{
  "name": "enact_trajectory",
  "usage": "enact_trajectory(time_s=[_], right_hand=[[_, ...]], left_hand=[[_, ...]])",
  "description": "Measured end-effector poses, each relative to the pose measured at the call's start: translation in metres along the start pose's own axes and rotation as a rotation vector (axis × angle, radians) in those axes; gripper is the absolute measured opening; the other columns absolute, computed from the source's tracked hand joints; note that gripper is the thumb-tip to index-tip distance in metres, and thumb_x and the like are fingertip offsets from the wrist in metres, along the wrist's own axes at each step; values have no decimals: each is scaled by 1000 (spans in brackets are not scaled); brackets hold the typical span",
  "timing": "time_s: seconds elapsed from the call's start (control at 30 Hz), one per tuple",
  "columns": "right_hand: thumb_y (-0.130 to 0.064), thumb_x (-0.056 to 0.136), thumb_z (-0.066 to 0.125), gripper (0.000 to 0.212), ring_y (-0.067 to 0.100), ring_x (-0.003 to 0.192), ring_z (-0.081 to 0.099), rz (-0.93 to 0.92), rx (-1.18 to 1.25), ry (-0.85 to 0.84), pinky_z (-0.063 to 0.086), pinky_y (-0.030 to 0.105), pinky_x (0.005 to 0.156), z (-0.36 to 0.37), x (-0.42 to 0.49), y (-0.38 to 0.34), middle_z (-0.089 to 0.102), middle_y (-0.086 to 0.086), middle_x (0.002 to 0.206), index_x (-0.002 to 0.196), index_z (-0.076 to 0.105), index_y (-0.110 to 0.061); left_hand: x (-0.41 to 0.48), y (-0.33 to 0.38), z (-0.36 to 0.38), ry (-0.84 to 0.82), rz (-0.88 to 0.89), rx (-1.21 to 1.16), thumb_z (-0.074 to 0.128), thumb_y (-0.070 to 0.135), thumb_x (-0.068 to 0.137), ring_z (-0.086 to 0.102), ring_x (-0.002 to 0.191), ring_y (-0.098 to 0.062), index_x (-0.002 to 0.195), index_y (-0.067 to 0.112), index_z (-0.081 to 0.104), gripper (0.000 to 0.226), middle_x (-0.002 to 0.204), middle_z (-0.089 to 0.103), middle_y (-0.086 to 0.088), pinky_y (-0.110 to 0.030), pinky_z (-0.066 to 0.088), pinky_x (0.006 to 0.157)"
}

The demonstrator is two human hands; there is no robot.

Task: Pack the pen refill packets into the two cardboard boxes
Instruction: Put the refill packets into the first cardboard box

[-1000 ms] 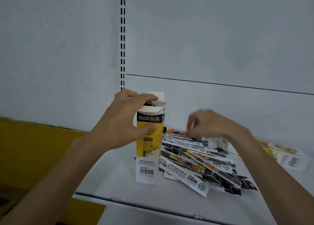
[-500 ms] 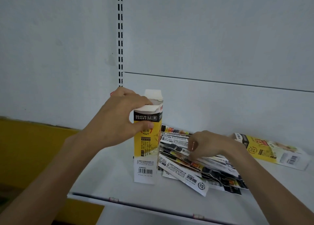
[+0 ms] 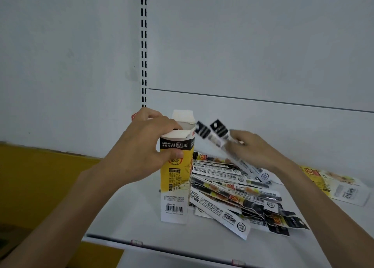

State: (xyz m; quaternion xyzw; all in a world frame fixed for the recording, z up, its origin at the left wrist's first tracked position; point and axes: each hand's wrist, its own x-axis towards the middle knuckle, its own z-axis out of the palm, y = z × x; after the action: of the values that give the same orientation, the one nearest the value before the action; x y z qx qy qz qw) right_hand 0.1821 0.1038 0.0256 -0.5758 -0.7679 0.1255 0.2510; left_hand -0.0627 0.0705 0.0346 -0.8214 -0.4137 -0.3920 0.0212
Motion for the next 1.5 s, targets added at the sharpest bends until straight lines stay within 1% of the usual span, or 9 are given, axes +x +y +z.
enact_trajectory(time_s=[0.17, 0.23, 0.37, 0.53, 0.67, 0.83, 1.13, 1.33, 1.5], right_hand=[[-39, 87, 58, 23, 8, 55, 44, -49, 428, 218, 40, 20, 53, -20, 7, -33, 52, -5, 72, 100, 59, -20], [-27, 85, 64, 14, 7, 44, 38, -77, 613, 373, 36, 18, 43, -25, 12, -48, 48, -8, 58, 91, 62, -14], [-25, 96, 41, 39, 11, 52, 56, -182, 1048, 474, 48, 22, 54, -42, 18, -76, 60, -1, 60, 66, 64, -12], [-32, 97, 44, 41, 10, 45, 56, -286, 915, 550, 38, 20, 37, -45, 20, -95, 56, -6, 51, 64, 60, -15], [-17, 91, 56, 16, 14, 65, 69, -410, 862, 418, 57, 27, 54, -36, 22, -99, 63, -8, 59, 76, 60, -13], [-14, 88, 60, 13, 3, 61, 63, -424, 653, 369, 53, 17, 55, -34, 23, -95, 62, -6, 70, 79, 59, -22], [-33, 92, 50, 40, 5, 57, 49, -478, 258, 149, 40, 18, 59, -10, 37, -94, 50, -2, 62, 80, 54, 5], [-33, 92, 49, 43, 3, 54, 47, -450, 264, 58, 38, 12, 53, -19, 42, -95, 52, -2, 62, 87, 57, 9], [-34, 92, 53, 42, 9, 56, 47, -465, 202, 59, 38, 24, 57, -10, 40, -94, 50, 0, 60, 79, 55, 7]], left_hand=[[0, 0, 1, -2, -54, -10, 74, 28, 70, 27, 104, 0, 111, 27, 61, 43, 97, 50, 22, -27, 31, 82], [0, -1, 2, -5, -77, -3, 74, 29, 70, 27, 106, 0, 112, 29, 60, 44, 106, 51, 14, -28, 33, 85], [-3, 0, 3, 5, -93, -14, 73, 30, 70, 27, 105, 0, 111, 31, 59, 43, 103, 48, 16, -27, 34, 84], [-5, 4, 3, -3, -88, -27, 74, 29, 70, 25, 103, 3, 112, 33, 59, 44, 97, 43, 27, -25, 32, 83], [-3, 4, 0, -16, -90, -44, 74, 28, 70, 23, 100, 7, 111, 37, 58, 44, 93, 36, 34, -24, 29, 83], [-2, 6, -1, -54, -57, -69, 73, 29, 71, 21, 100, 7, 94, 60, 42, 49, 94, 37, 36, -19, 30, 76], [2, -1, 2, -47, -3, -15, 75, 29, 69, 25, 100, 5, 101, 34, 61, 35, 91, 44, 32, -8, 27, 73], [3, -5, 1, -50, -11, -50, 75, 29, 69, 28, 102, 6, 99, 39, 58, 35, 93, 44, 30, -28, 37, 83], [2, -7, 1, -47, 13, -68, 76, 27, 68, 30, 99, 9, 96, 40, 58, 36, 93, 44, 31, -20, 36, 80]])
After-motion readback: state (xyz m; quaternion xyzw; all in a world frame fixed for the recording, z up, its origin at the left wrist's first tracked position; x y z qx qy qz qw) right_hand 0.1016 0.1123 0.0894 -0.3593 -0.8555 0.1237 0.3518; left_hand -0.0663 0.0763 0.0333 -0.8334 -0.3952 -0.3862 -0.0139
